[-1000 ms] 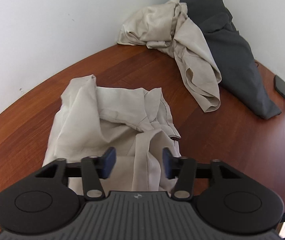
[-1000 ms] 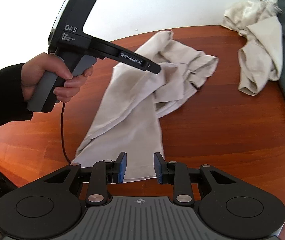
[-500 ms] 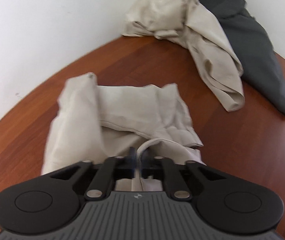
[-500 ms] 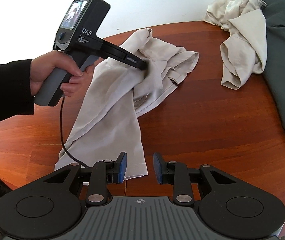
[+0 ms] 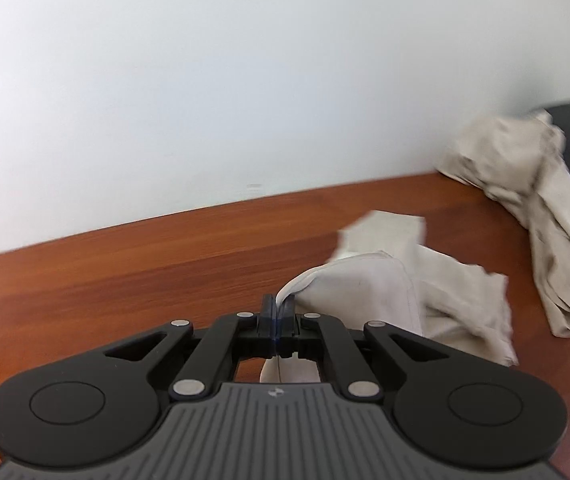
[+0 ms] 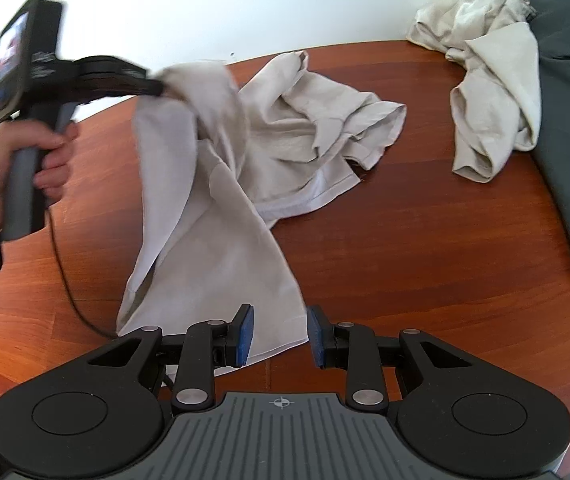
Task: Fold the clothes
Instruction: 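Lift and shake the shirt out with both tools, spreading it over the table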
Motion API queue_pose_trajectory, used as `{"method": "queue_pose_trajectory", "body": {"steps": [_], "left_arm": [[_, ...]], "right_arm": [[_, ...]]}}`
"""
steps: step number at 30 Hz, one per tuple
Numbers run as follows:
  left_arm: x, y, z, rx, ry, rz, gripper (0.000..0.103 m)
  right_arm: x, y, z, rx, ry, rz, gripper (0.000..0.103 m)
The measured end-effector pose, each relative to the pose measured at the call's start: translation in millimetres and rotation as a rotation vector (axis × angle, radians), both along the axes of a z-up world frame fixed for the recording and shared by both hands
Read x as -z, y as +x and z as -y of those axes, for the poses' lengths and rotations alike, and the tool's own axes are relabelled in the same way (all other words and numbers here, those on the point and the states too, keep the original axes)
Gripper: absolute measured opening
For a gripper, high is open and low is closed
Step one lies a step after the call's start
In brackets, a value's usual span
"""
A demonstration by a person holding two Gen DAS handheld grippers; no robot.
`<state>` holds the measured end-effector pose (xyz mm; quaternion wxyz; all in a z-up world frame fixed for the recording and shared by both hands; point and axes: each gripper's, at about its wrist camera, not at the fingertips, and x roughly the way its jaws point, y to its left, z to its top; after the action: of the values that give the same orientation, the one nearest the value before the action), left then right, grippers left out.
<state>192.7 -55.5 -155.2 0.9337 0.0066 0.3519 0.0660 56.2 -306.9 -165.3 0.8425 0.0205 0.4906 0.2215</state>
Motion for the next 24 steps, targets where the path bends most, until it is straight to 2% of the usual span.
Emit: {"method": "queue_pose_trajectory", "body": {"steps": [6, 10, 24], "left_arm": [[-13.6, -40.8, -52.9, -0.148, -0.003, 0.029, 0.003], [-15.0, -70.2, -83.0, -0.237, -0.03, 0.006, 0.003], [-17.8, -176.0, -147.4, -0.415, -0.059, -0.08, 0.003]], "right_arm": [[0.7, 4.5, -24.8, -0.028, -0.002, -0.009, 0.032], [-0.1, 9.8, -40.8, -0.046, -0.002, -0.002, 0.032], [1.7, 29.1, -87.1, -0.087, -0.015, 0.005, 0.032]]}}
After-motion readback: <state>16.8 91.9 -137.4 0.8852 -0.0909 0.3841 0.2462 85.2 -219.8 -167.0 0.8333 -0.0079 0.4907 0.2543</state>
